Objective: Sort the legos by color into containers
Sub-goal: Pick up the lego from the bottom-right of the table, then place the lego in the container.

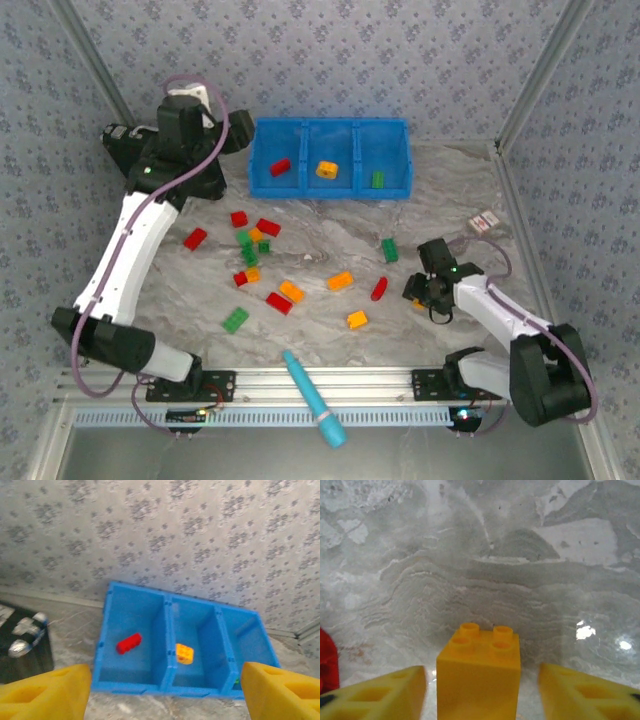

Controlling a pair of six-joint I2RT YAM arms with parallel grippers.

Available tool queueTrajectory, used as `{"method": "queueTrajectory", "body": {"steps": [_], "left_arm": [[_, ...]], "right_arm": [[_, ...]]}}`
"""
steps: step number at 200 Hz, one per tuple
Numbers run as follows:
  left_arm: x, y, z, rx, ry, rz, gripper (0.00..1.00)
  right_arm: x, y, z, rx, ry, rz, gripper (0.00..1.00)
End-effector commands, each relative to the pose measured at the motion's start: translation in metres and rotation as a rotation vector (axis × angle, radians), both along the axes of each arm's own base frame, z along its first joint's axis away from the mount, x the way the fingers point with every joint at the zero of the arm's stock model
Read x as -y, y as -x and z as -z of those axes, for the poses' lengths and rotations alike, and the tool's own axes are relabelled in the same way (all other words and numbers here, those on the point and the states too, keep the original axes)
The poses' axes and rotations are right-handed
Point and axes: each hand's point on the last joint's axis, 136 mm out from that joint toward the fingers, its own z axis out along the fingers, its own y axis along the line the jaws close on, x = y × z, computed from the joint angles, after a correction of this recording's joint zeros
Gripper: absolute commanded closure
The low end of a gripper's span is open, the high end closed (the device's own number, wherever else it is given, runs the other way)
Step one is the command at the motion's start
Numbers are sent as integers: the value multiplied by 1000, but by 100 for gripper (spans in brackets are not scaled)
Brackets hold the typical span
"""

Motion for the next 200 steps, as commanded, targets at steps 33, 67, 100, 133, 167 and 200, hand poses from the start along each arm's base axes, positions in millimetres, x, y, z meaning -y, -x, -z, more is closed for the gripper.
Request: {"method": "queueTrajectory", "body": {"steps": [33, 67, 100, 133, 167, 200], "left_arm": [[-78, 71, 62, -143, -88, -141, 19], [-109, 114, 99, -266, -96, -183, 18], [-110, 153, 135, -337, -137, -151, 17], [-108, 161, 152, -344, -166, -115, 16], [-98, 162, 156, -315, -146, -57, 16], [-99, 167, 169, -306, -204, -36, 15]], "right_arm": [[3, -25, -13, 12, 57, -14, 66], [5, -58, -65, 58, 140, -90, 68], [-3, -120, -138, 262, 158, -120, 69], [-38, -192, -214, 489, 132, -242, 69], [-83, -249, -247, 579, 107, -353, 69], [-138, -296, -241, 607, 122, -449, 69]]}}
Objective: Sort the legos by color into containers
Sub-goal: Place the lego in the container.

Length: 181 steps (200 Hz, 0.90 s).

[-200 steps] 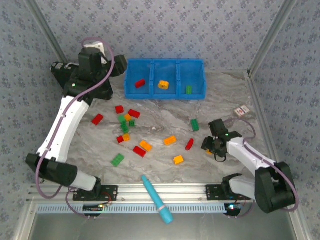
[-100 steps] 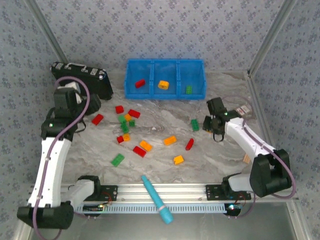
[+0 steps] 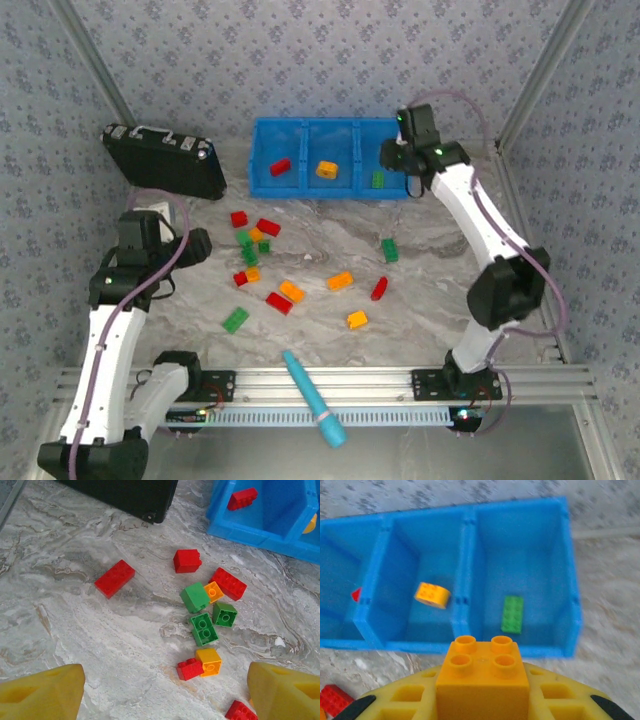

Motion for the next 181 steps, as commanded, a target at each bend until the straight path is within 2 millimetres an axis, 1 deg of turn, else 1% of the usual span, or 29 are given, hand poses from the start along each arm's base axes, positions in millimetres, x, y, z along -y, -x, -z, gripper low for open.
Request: {"method": "queueTrajectory", "body": {"steps": [1, 18, 21, 26, 28, 41, 45, 46, 54, 69, 86, 116, 132, 142, 155, 157, 166, 181], "left_arm": [[4, 1, 0, 38, -36, 55, 15], [3, 3, 6, 33, -39, 48, 14], [3, 3, 6, 35, -37, 48, 14], [4, 4, 7, 38, -31, 50, 14], [4, 4, 7, 39, -29, 52, 14], [7, 5, 10, 44, -12, 64, 14], [9, 6, 11, 42, -9, 69, 14], [9, 6, 12, 40, -9, 70, 14], [10, 7, 14, 38, -7, 79, 14], [12, 9, 19, 27, -15, 90, 14], [12, 11, 24, 14, -25, 92, 13], [15, 15, 40, -24, -2, 80, 14], [19, 16, 48, -40, 32, 75, 14], [20, 16, 51, -47, 48, 69, 14], [20, 15, 52, -51, 58, 60, 14], [20, 15, 53, -53, 59, 59, 14], [21, 14, 52, -55, 60, 58, 14], [19, 14, 52, -60, 57, 48, 14]], "right_arm": [[-41, -24, 15, -1, 61, -101, 69], [-73, -45, 26, 34, 93, -133, 67], [-78, -49, 31, 32, 101, -135, 67], [-85, -56, 36, 31, 112, -135, 67], [-87, -58, 41, 23, 118, -135, 67], [-105, -71, 53, 13, 128, -147, 67], [-109, -75, 58, 8, 131, -149, 67], [-110, -76, 56, 11, 129, -148, 67], [-117, -82, 67, -4, 131, -150, 67], [-124, -90, 84, -25, 121, -147, 66], [-125, -96, 103, -45, 107, -139, 64], [-128, -95, 139, -99, 90, -137, 58], [-129, -91, 153, -123, 99, -140, 54], [-129, -89, 157, -128, 108, -141, 51], [-131, -86, 155, -114, 121, -154, 45], [-132, -86, 151, -105, 121, -156, 43], [-134, -83, 148, -90, 128, -168, 38], [-134, -79, 136, -68, 131, -174, 38]]}}
